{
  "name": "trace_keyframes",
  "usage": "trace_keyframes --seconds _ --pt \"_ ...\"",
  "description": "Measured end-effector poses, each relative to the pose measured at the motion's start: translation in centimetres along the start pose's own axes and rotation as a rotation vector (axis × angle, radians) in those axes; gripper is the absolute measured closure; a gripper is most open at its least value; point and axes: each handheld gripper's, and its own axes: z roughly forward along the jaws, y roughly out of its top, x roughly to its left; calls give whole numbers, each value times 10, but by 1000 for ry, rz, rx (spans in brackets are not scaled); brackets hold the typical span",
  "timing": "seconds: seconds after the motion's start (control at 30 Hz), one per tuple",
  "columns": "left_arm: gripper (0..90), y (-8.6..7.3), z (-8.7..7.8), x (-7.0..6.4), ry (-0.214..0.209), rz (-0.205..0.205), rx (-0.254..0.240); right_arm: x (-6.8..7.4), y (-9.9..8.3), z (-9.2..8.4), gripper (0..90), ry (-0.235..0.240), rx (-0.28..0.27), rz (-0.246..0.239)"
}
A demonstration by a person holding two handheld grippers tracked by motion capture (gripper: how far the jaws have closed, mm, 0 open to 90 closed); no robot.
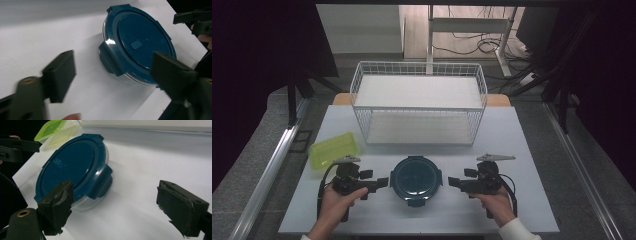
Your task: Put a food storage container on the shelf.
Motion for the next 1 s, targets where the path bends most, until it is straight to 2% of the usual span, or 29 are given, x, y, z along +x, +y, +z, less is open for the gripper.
trace_keyframes --seconds 0.03,0.13,0.2,0.23,0.4,0.6,0.7,0.8,1.0 --pt "119 2 1 1 -12 -22 6 2 4 7 142 19 10 15" --pt "116 6 7 2 -48 -53 10 8 10 18 140 44 33 22" --pt "115 7 8 3 -54 -58 13 10 12 20 140 49 39 20" --pt "115 8 12 3 -71 -79 9 15 17 25 140 62 45 17" --pt "109 10 22 2 -91 -82 30 22 24 36 136 87 56 16" --pt "109 8 32 4 -103 -82 54 18 18 45 131 95 84 33" --pt "111 9 40 2 -136 -91 62 17 16 46 131 101 91 48" --pt "113 9 45 2 -144 -88 79 16 14 48 130 102 102 54" --pt "126 9 56 3 -167 -96 99 13 10 55 132 122 113 108"
